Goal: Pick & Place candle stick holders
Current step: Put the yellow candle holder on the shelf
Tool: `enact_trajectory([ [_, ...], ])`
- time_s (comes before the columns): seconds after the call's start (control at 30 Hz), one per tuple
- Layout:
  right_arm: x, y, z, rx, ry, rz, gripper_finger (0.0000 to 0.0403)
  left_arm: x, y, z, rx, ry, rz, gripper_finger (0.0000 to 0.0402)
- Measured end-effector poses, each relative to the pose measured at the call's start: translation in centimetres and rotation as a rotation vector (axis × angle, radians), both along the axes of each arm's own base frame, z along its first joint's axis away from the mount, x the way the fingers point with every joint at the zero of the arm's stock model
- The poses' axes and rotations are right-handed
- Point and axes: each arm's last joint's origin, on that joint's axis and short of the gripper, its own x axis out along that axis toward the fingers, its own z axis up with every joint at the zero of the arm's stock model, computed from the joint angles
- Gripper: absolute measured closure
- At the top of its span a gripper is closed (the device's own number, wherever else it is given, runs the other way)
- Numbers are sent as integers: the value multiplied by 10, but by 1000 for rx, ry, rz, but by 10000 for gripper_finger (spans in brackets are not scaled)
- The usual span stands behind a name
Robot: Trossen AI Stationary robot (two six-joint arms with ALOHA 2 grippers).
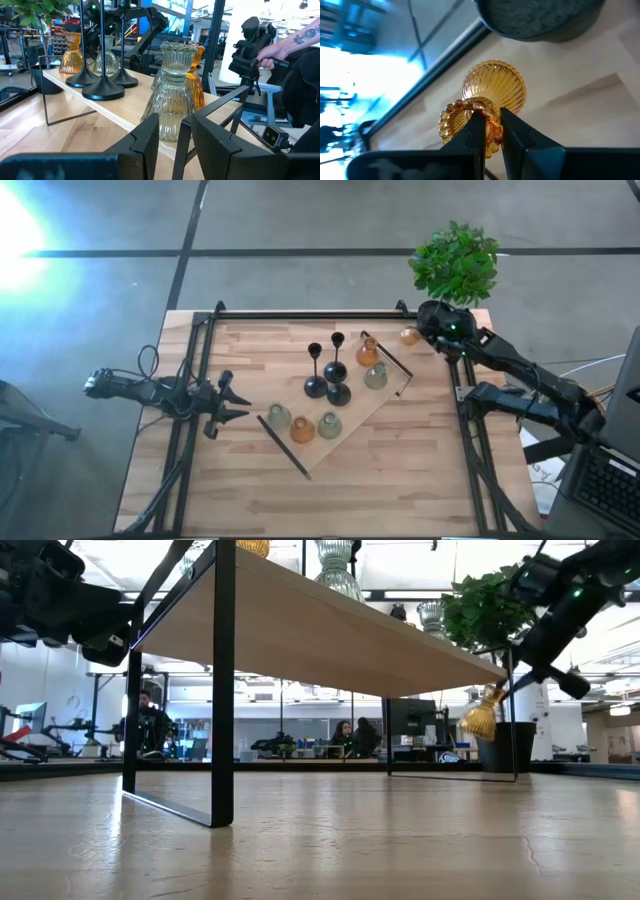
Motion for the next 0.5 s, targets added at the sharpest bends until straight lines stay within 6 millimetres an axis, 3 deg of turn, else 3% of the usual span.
enact_trajectory([
  [0.23, -5, 11, 17, -100, -54, 45, 378, 0, 0, 0, 0, 0, 0, 282],
  [0.5, -11, 21, 52, -276, -81, 124, 378, 0, 0, 0, 0, 0, 0, 282],
])
